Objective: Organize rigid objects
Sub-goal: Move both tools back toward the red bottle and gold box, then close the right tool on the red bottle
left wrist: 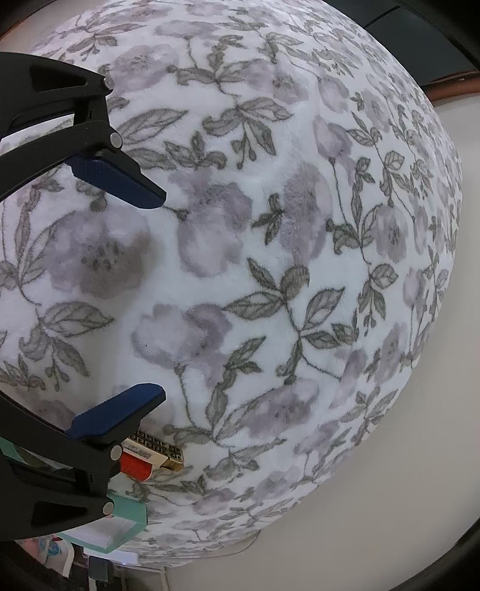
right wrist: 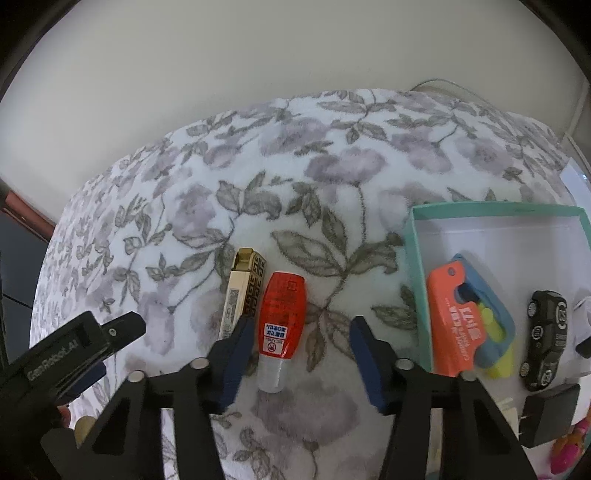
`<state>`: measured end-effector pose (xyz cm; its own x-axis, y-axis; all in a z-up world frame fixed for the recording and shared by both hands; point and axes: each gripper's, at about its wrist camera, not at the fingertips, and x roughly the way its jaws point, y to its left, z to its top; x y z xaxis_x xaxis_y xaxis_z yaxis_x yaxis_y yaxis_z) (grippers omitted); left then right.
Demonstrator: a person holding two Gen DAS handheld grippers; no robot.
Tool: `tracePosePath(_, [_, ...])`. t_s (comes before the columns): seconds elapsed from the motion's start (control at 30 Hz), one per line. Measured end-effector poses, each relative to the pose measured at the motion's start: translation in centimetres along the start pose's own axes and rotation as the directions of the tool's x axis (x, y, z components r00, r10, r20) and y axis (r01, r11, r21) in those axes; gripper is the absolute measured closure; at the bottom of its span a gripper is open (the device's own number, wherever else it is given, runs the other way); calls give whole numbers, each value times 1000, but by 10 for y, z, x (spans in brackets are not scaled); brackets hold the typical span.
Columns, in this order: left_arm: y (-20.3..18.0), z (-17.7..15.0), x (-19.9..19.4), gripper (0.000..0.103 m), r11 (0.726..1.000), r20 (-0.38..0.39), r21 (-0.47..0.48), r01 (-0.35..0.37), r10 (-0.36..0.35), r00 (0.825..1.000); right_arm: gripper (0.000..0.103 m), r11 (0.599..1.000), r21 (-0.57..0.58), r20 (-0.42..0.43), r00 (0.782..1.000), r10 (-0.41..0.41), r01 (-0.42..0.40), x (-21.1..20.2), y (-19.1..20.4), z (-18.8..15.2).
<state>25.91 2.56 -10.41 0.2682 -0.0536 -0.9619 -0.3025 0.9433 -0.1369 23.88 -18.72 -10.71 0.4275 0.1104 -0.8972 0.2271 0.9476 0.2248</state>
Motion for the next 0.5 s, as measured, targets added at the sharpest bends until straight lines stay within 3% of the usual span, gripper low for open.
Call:
tracePosePath(0.2, [-8,2,8,7,1000,-12,23,15,-14,1000,56,999,-37,-8,1000,-4,4,8,11,3])
tracePosePath(0.37, [-11,4,9,7,999,-5,39,24,-24,1000,71,999,-43,-16,1000,-2,1,15,13,3])
tracePosePath(0.5, [-15,5,11,7,997,-7,46,64,-64,998,71,999,-37,-6,1000,3,-3,12,7,1])
